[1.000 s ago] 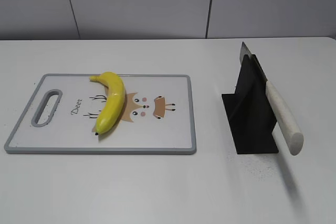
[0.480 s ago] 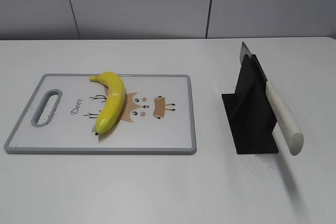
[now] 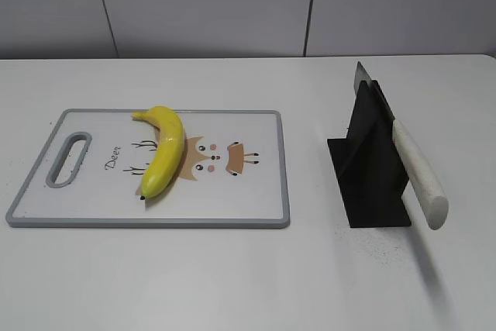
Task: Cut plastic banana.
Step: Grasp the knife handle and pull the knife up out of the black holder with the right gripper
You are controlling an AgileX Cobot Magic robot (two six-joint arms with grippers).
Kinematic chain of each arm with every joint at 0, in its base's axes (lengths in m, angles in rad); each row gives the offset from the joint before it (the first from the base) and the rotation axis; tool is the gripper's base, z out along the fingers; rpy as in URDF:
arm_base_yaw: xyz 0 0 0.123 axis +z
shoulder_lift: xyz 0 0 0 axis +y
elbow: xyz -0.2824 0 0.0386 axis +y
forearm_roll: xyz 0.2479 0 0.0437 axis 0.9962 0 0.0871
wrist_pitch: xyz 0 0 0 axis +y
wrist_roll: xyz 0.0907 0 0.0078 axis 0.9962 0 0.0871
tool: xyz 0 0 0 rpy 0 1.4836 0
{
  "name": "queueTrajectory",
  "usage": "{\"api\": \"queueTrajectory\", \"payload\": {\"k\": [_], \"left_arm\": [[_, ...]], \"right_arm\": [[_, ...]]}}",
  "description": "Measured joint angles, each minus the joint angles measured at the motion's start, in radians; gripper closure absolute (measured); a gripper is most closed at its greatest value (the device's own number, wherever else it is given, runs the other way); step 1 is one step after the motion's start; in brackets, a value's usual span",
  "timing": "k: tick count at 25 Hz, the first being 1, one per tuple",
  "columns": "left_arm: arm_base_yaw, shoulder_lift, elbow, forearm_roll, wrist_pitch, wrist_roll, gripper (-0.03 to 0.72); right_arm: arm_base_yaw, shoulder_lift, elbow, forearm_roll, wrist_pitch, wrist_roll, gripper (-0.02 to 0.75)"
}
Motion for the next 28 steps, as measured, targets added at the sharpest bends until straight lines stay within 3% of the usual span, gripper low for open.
{"api": "queueTrajectory", "payload": {"k": [14, 24, 28], "left_arm": [[0.000, 0.000, 0.000, 0.000, 0.000, 0.000, 0.104], [0.000, 0.000, 0.000, 0.000, 0.000, 0.000, 0.104], [0.000, 0.000, 0.000, 0.000, 0.000, 0.000, 0.104]], "right_arm": [[0.017, 0.445, -0.254, 0.043, 0.009, -0.027, 0.328], [0.287, 0.683, -0.285, -0.051, -0.012, 0.111, 0.358], [0.318, 0.775, -0.285, -0.063, -0.040, 0.168, 0.359]]}}
